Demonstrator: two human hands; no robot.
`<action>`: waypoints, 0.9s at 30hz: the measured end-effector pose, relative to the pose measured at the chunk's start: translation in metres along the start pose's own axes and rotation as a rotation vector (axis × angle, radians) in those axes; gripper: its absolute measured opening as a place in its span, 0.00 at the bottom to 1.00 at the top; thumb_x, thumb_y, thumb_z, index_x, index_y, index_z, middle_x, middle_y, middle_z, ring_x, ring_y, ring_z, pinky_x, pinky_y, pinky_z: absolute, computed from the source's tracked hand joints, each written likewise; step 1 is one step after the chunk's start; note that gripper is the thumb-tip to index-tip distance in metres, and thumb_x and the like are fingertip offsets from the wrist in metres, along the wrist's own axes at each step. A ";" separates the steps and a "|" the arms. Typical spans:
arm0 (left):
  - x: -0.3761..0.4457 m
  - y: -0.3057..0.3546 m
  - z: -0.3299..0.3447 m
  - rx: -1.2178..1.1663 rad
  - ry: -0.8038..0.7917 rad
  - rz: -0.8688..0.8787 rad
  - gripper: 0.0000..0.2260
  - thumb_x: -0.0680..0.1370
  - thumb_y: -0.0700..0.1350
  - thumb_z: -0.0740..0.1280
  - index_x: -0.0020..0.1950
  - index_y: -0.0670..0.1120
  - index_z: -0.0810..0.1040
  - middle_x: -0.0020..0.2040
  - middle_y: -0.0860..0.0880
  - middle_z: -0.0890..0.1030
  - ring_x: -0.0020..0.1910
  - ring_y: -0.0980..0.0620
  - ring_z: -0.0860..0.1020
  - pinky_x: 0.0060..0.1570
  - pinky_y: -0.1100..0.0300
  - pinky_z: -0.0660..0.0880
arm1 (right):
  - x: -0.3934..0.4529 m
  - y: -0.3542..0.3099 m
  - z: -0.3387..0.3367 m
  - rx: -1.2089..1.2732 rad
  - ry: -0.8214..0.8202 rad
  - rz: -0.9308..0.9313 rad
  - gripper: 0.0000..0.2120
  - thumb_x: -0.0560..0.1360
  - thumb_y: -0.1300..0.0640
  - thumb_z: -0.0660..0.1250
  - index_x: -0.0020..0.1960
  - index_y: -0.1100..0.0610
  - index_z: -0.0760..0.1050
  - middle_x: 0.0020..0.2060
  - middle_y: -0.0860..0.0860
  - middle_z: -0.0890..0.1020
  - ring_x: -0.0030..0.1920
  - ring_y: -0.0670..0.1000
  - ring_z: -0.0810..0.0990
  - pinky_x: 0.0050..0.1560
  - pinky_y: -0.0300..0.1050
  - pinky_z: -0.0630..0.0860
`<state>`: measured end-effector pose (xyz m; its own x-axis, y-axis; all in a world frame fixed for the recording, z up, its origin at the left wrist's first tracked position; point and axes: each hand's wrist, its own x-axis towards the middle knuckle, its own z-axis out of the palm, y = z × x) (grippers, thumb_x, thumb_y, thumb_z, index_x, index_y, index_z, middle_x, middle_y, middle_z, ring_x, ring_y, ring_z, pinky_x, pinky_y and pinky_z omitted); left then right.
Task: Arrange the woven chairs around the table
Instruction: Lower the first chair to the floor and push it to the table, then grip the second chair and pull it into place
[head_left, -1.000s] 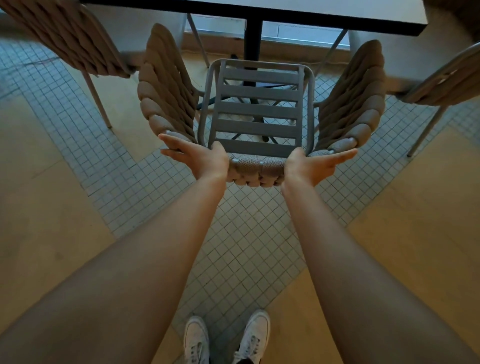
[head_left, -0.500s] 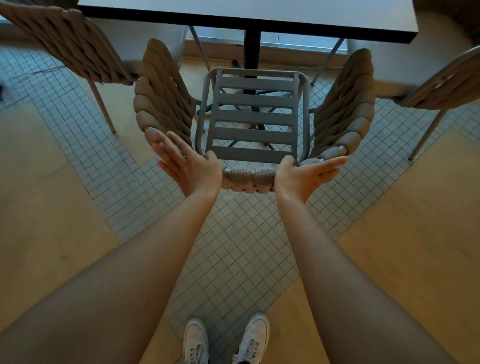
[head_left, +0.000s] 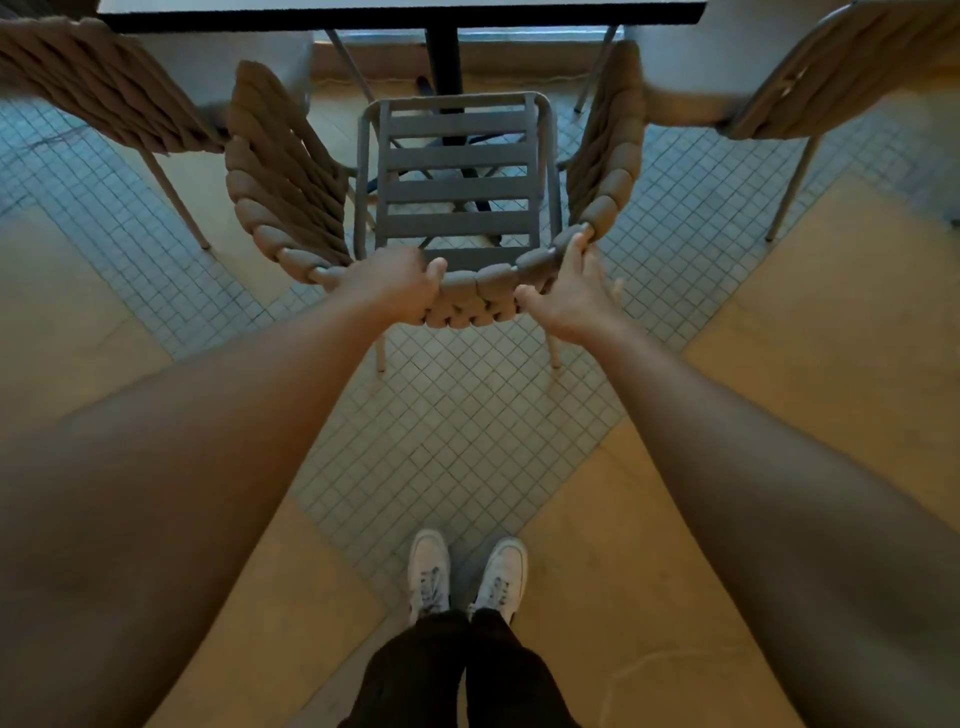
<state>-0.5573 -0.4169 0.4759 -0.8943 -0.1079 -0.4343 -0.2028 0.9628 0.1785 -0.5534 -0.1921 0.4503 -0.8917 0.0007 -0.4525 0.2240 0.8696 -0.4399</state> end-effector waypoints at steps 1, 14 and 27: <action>-0.001 0.009 -0.005 0.005 0.002 0.046 0.20 0.83 0.62 0.54 0.57 0.49 0.78 0.44 0.49 0.81 0.44 0.50 0.80 0.50 0.48 0.77 | -0.002 0.004 -0.006 -0.067 0.000 -0.032 0.49 0.77 0.34 0.61 0.83 0.55 0.38 0.83 0.59 0.45 0.82 0.59 0.45 0.78 0.67 0.40; 0.010 0.107 -0.047 0.085 0.183 0.500 0.26 0.82 0.64 0.55 0.76 0.53 0.67 0.70 0.46 0.75 0.66 0.44 0.75 0.59 0.45 0.74 | -0.023 0.037 -0.090 -0.351 0.126 -0.052 0.52 0.71 0.19 0.46 0.83 0.49 0.38 0.83 0.57 0.45 0.82 0.58 0.44 0.78 0.67 0.39; 0.039 0.181 -0.089 0.032 0.225 0.679 0.28 0.82 0.65 0.54 0.76 0.51 0.67 0.73 0.45 0.72 0.70 0.43 0.72 0.68 0.43 0.70 | -0.010 0.064 -0.168 -0.366 0.212 0.066 0.56 0.67 0.16 0.45 0.83 0.50 0.39 0.83 0.56 0.44 0.82 0.58 0.42 0.79 0.65 0.38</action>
<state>-0.6647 -0.2688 0.5702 -0.8802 0.4727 -0.0433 0.4366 0.8419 0.3171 -0.5960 -0.0535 0.5570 -0.9498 0.1305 -0.2844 0.1630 0.9822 -0.0937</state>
